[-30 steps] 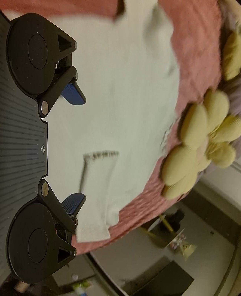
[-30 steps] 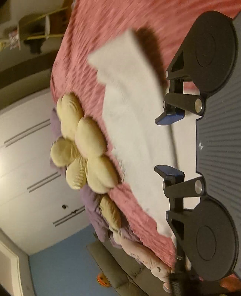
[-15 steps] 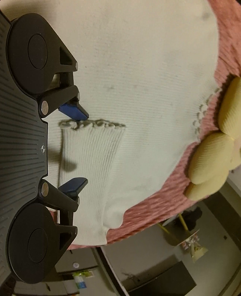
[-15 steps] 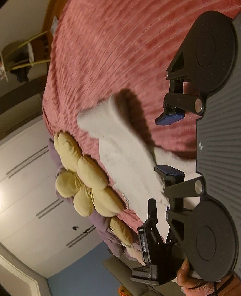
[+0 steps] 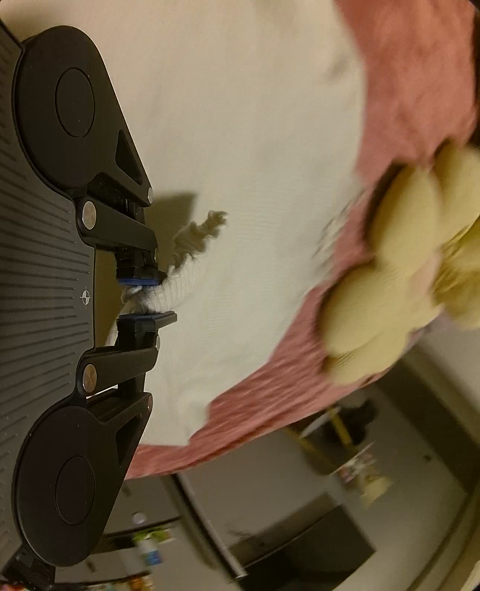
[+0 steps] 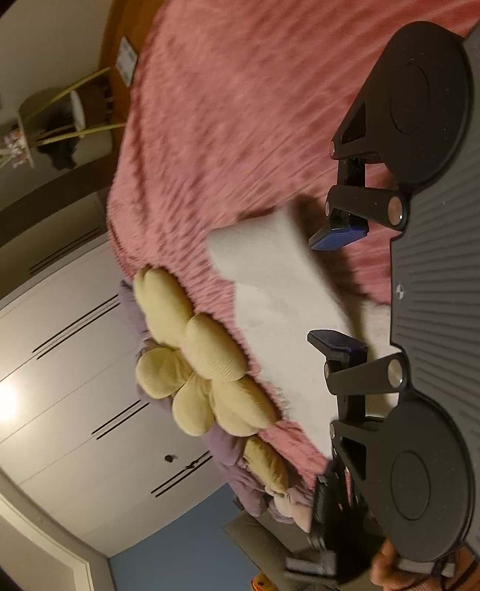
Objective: Fold small clothes
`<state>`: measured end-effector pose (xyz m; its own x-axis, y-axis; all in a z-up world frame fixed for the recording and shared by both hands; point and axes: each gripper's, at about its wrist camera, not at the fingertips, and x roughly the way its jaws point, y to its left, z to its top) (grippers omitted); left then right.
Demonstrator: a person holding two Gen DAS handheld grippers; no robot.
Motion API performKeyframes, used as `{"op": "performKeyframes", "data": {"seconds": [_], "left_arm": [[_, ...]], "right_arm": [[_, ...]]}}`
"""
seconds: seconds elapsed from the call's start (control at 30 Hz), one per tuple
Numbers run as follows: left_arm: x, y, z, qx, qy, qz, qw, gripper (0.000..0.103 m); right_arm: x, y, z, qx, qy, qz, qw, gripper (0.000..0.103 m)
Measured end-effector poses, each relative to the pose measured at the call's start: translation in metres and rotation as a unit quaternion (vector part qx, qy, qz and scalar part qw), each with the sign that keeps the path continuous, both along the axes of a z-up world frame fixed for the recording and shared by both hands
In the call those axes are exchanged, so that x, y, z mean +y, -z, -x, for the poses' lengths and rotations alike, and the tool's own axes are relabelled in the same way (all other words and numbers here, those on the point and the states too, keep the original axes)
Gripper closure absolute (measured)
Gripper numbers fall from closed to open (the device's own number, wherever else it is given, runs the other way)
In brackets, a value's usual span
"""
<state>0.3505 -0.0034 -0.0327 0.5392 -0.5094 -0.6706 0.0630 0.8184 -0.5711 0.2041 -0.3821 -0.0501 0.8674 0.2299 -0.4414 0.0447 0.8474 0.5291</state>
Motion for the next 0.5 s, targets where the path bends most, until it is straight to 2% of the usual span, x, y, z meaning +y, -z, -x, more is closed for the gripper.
{"op": "performKeyframes", "data": {"seconds": [0.1, 0.17, 0.27, 0.3, 0.37, 0.43, 0.5], "left_arm": [[0.044, -0.003, 0.008, -0.012, -0.045, -0.042, 0.998, 0.087], [0.068, 0.005, 0.012, -0.003, -0.068, -0.067, 0.9955, 0.087], [0.09, 0.018, 0.018, 0.007, -0.086, -0.1, 0.9912, 0.086], [0.094, 0.023, 0.02, 0.009, -0.091, -0.108, 0.9899, 0.082], [0.1, 0.03, 0.021, 0.014, -0.096, -0.098, 0.9905, 0.074], [0.103, 0.035, 0.021, 0.01, -0.098, -0.073, 0.9925, 0.056], [0.104, 0.033, 0.02, 0.0, -0.103, -0.063, 0.9927, 0.056]], "right_arm": [[0.011, -0.003, -0.013, -0.002, -0.022, -0.017, 1.0, 0.055], [0.021, -0.001, -0.021, 0.004, -0.039, -0.026, 0.999, 0.055], [0.036, 0.011, -0.036, 0.028, -0.059, -0.044, 0.997, 0.055], [0.039, 0.015, -0.041, 0.038, -0.063, -0.055, 0.996, 0.055], [0.041, 0.027, -0.05, 0.065, -0.064, -0.095, 0.991, 0.055], [0.041, 0.038, -0.057, 0.084, -0.059, -0.128, 0.986, 0.055], [0.039, 0.047, -0.063, 0.094, -0.044, -0.146, 0.984, 0.055]]}}
